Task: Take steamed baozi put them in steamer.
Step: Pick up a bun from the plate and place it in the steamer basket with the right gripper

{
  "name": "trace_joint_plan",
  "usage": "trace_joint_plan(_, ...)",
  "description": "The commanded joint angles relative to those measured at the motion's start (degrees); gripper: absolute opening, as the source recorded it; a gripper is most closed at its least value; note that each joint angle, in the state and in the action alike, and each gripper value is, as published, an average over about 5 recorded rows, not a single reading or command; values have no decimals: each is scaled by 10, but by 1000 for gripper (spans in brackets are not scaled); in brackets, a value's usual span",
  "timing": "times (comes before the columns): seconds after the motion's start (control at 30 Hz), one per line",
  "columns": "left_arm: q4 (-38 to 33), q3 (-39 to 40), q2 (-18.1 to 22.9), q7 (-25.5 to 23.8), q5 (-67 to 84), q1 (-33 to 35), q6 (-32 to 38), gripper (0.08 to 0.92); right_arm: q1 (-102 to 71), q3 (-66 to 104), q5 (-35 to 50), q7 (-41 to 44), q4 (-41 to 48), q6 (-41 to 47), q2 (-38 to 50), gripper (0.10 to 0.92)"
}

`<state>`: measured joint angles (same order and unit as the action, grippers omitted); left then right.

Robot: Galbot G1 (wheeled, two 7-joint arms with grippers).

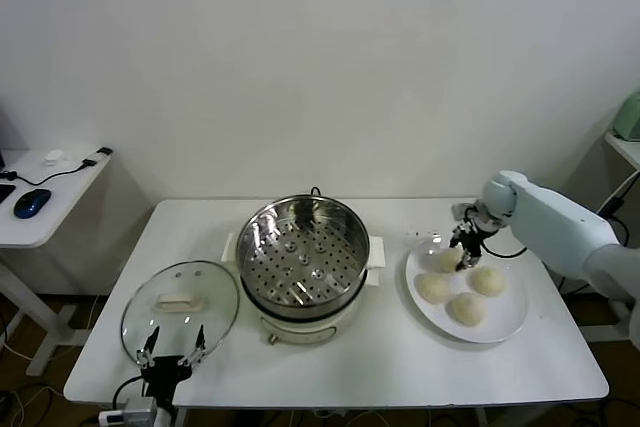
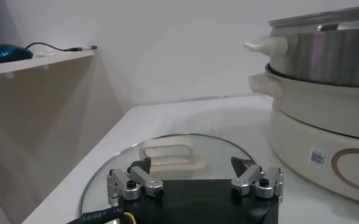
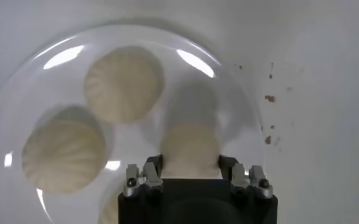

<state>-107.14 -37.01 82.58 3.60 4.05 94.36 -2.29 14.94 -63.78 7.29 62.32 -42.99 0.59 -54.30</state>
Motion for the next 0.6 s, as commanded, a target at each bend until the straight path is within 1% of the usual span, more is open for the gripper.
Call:
trace_joint_plan(0.03, -2, 1, -1, 0, -1, 1, 0, 823, 131, -75, 58, 7, -73, -7, 8, 620)
trace_joint_plan(0.17, -7, 4, -3, 0, -1, 2, 1, 823, 282, -170, 154, 17, -136, -42, -28, 619)
trace_joint_plan(0.23, -7, 5, -3, 1, -1, 3, 2, 823, 340, -197, 185, 17, -178, -75, -60, 619)
trace_joint_plan(0.3, -6, 6, -3, 1, 0, 2, 3, 823, 377, -209, 199, 13, -226, -107, -96, 619)
trace_joint_plan(0.4, -7, 5, -2, 2, 0, 2, 3, 823, 399, -214, 207, 11, -292, -137, -153, 619)
trace_joint_plan(0.47, -9, 5, -2, 2, -1, 4, 3, 823, 393, -215, 203, 11, -319, -169, -187, 619)
trace_joint_plan(0.53, -12, 5, -3, 3, 0, 7, 3, 823, 375, -212, 175, 12, -330, -211, -213, 619)
trace_joint_plan(0.6, -14, 4, -4, 4, 1, 10, 4, 823, 350, -208, 121, 13, -322, -262, -235, 619)
